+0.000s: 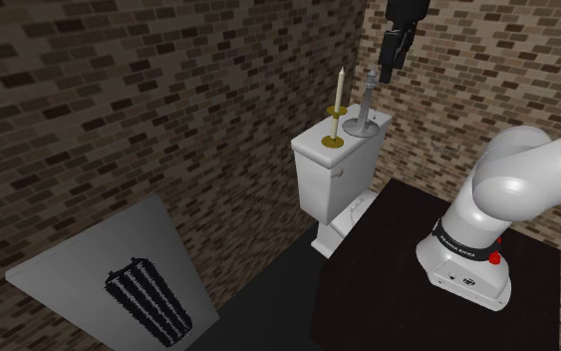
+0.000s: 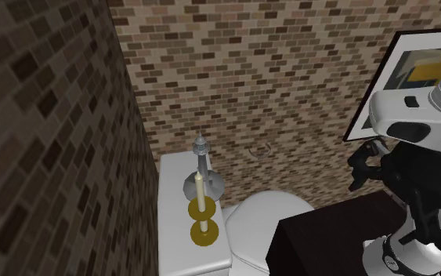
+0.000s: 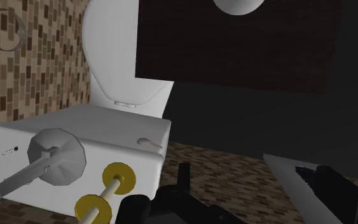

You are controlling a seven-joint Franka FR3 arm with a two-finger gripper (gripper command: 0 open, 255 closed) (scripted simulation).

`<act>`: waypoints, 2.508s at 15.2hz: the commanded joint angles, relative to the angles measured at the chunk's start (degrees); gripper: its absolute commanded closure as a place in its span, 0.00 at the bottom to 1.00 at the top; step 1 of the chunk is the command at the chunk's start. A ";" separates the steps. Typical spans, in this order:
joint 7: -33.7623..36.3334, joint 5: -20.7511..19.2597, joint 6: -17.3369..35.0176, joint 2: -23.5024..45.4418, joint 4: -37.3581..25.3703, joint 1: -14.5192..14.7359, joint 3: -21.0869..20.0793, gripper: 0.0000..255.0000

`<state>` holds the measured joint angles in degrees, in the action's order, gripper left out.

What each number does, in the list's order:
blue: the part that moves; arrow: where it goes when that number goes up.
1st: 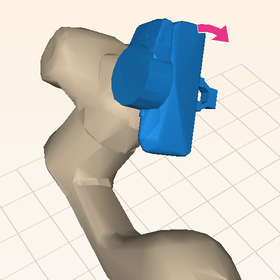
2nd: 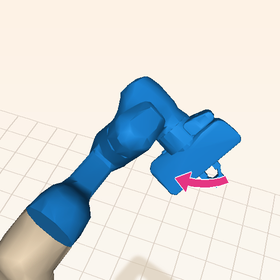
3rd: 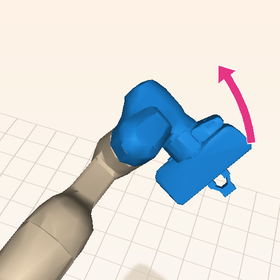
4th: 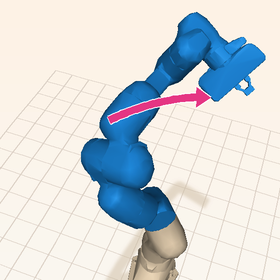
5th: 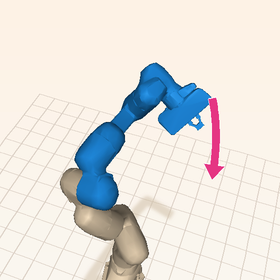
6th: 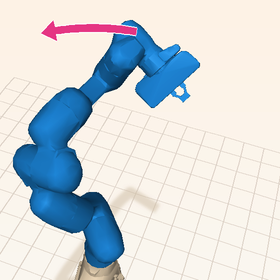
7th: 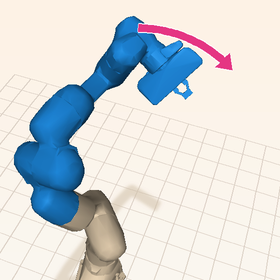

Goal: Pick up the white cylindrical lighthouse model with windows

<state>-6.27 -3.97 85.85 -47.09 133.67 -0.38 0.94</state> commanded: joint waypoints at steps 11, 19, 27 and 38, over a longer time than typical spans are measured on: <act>-13.48 -6.67 12.53 6.98 1.59 -2.70 13.43 0.00; -24.84 -7.38 22.51 18.20 -2.74 -2.74 24.54 0.00; -39.27 0.15 30.27 34.15 -12.00 -0.53 36.10 0.00; -64.13 26.90 29.24 64.85 -34.57 -8.13 42.06 0.00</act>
<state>-68.27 20.20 115.41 14.80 101.33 -6.90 43.37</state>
